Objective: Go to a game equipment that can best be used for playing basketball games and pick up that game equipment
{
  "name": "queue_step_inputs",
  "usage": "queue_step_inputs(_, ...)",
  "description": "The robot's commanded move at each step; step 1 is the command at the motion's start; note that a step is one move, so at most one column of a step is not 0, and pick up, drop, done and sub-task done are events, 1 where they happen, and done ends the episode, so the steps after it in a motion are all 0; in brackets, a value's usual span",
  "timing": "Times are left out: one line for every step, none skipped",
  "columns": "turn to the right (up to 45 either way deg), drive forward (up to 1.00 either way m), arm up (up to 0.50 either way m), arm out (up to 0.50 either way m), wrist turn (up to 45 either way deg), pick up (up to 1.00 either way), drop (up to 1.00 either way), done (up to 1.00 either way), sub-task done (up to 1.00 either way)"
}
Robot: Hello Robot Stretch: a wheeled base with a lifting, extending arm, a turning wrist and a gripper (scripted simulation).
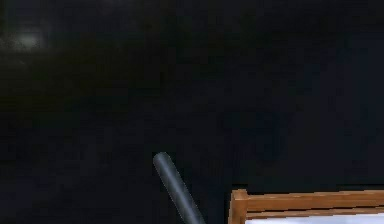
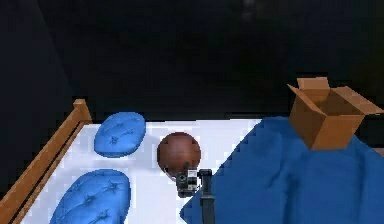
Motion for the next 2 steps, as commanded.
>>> queue_step_inputs(0.0, 0.00, 0.10, 0.00, 0.0, 0.00, 0.00, 0.00, 0.00)
queue_step_inputs(0.0, 0.00, 0.00, 0.00, 0.0, 0.00, 0.00, 1.00, 0.00)
